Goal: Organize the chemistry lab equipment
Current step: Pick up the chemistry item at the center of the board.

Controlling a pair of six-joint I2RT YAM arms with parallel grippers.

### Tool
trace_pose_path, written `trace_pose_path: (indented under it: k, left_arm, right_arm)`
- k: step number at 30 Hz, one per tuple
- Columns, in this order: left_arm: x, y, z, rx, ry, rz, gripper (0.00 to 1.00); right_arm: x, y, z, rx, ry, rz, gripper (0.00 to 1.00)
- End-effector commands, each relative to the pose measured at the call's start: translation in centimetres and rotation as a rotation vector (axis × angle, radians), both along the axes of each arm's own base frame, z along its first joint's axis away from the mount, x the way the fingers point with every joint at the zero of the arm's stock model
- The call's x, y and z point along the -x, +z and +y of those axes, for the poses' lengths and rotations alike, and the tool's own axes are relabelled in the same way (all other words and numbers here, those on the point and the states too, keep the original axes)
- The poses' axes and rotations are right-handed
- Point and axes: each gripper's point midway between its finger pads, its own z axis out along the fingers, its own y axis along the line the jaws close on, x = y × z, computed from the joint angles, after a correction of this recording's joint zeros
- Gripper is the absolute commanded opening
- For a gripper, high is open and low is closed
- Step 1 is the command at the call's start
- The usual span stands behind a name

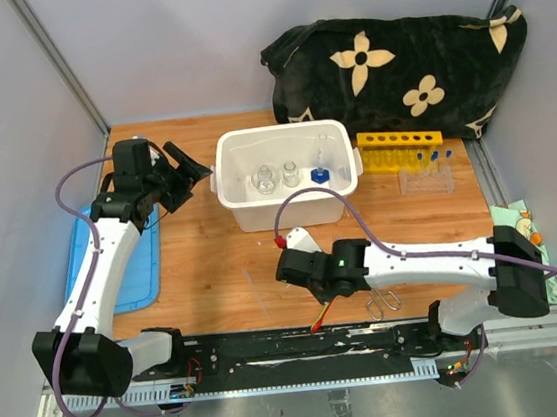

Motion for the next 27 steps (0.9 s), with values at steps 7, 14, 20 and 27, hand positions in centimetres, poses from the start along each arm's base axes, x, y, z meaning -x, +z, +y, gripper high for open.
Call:
trace_pose_path:
  k: [7,14,20,27]
  left_arm:
    - [-1.5,-0.1,0.2,-0.011,0.000,-0.019,0.82]
    - [-1.9,0.4,0.3,-0.021,0.002,-0.023,0.82]
    - [-1.9,0.4,0.6,-0.037,0.009,-0.022,0.82]
    - [-1.7,0.7,0.9,-0.052,0.014,-0.024,0.82]
  right_arm:
    - [2.7,-5.6,-7.1,0.176,-0.069,0.130,0.01]
    - [2.7,-8.3,-4.8,0.193,0.020,0.230,0.01]
    - [2.1,-10.2,-2.4,0.220,0.095,0.275,0.01]
    - [-2.3,-9.8,-0.6,0.184,0.081,0.232,0.01]
